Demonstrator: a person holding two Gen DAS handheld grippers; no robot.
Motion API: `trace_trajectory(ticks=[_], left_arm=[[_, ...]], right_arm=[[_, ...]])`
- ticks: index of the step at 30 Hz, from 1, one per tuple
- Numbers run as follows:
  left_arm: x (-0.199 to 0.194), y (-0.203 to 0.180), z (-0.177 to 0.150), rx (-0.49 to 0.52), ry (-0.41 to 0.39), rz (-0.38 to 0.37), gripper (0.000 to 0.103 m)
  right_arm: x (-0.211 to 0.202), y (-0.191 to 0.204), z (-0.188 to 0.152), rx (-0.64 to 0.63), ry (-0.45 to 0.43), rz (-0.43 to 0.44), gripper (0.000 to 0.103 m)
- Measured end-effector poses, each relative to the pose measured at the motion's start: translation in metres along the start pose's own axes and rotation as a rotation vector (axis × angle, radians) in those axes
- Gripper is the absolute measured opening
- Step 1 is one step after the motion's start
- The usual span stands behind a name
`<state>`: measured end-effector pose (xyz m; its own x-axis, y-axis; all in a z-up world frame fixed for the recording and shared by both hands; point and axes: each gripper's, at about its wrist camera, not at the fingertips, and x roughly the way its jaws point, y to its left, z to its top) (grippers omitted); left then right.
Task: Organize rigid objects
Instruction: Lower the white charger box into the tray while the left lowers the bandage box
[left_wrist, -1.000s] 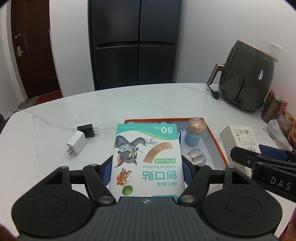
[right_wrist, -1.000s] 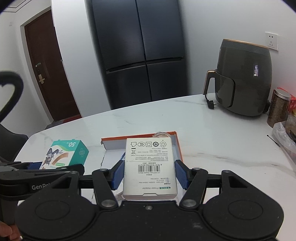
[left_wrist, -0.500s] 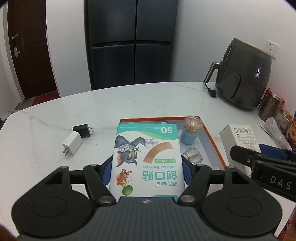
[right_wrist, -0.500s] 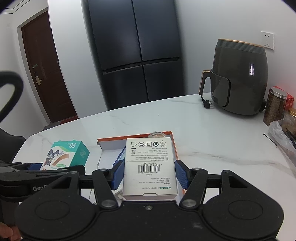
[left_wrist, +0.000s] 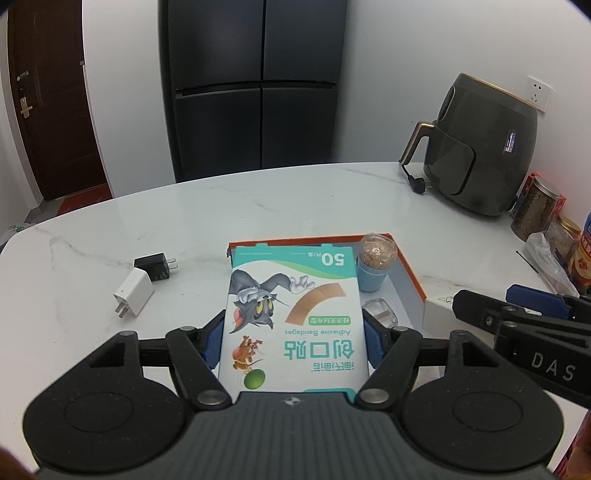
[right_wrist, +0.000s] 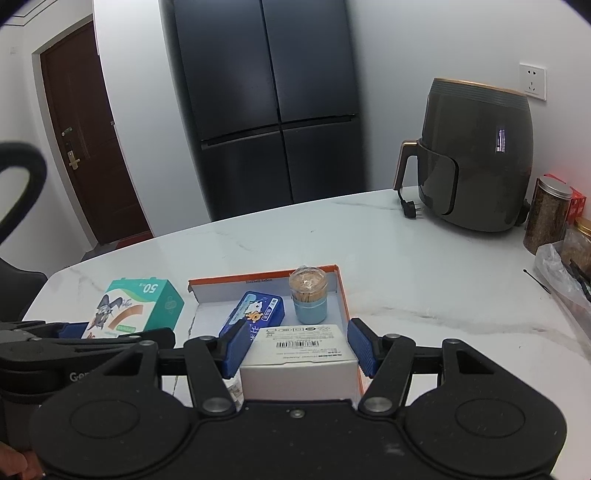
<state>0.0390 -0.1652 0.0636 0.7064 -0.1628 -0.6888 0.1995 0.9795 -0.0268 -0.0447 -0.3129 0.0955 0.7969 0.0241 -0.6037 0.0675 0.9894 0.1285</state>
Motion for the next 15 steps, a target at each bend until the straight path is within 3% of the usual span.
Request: trace_trajectory(ticks=[15], left_arm=[[0.008, -0.0021, 0.0029, 0.004, 0.011, -0.02, 0.072]], right_arm=[[0.0016, 0.0028, 0.0054, -0.005, 0.004, -0.015, 0.072]])
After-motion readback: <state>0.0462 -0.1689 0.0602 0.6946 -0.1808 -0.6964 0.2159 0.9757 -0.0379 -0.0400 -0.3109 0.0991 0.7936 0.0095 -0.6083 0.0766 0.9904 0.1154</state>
